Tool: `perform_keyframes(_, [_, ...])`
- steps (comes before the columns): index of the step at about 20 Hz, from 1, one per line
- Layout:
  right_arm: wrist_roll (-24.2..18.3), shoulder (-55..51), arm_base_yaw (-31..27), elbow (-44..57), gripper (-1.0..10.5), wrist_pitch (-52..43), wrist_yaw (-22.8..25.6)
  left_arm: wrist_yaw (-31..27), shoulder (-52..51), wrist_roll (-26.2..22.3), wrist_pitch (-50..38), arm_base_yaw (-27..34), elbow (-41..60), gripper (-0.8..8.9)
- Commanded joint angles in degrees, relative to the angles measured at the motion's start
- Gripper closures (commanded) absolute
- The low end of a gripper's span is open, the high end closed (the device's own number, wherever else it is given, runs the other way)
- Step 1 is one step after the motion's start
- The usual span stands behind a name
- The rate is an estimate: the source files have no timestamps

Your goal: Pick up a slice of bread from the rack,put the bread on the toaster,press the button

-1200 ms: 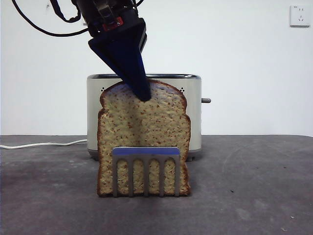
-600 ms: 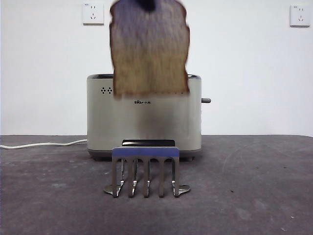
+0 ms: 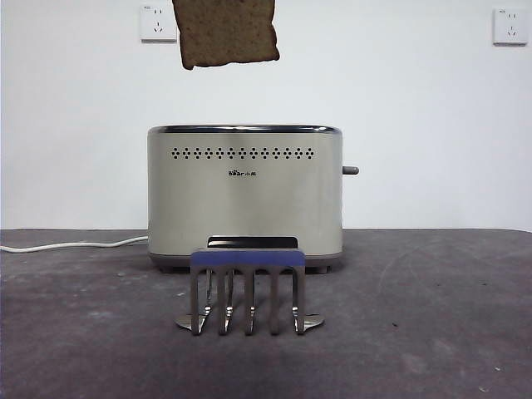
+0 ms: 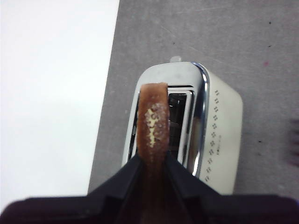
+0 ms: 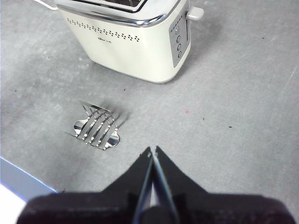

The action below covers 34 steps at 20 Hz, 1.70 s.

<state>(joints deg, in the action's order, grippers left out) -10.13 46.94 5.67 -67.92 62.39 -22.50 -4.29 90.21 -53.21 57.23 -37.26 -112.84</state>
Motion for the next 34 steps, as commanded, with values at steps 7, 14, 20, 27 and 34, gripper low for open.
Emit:
perform_keyframes(7, [-0.4,1.5,0.2,-0.2,9.6,-0.1,-0.2,6.2,5.5,-4.1,-2.3,4.5,0.2,8.22])
perform_keyframes(14, [-0.5,2.3,0.2,-0.2,9.6,-0.1,-0.1,9.2,8.8,-5.4,-2.3,5.9,0.2,8.22])
perform_keyframes(20, [-0.5,2.9,0.2,-0.2,9.6,-0.1,-0.2,11.0,11.0,-6.8,-2.2,7.0,0.2,8.22])
perform_keyframes(27, [-0.5,3.8,0.2,-0.2,9.6,-0.2,-0.2,12.7,12.0,-7.1,-2.8,8.3,0.2,8.22])
perform_keyframes(34, [-0.5,7.0,0.2,-0.2,9.6,-1.1,-0.2,13.5,16.3,-7.0,-3.7,9.3,0.2,8.22])
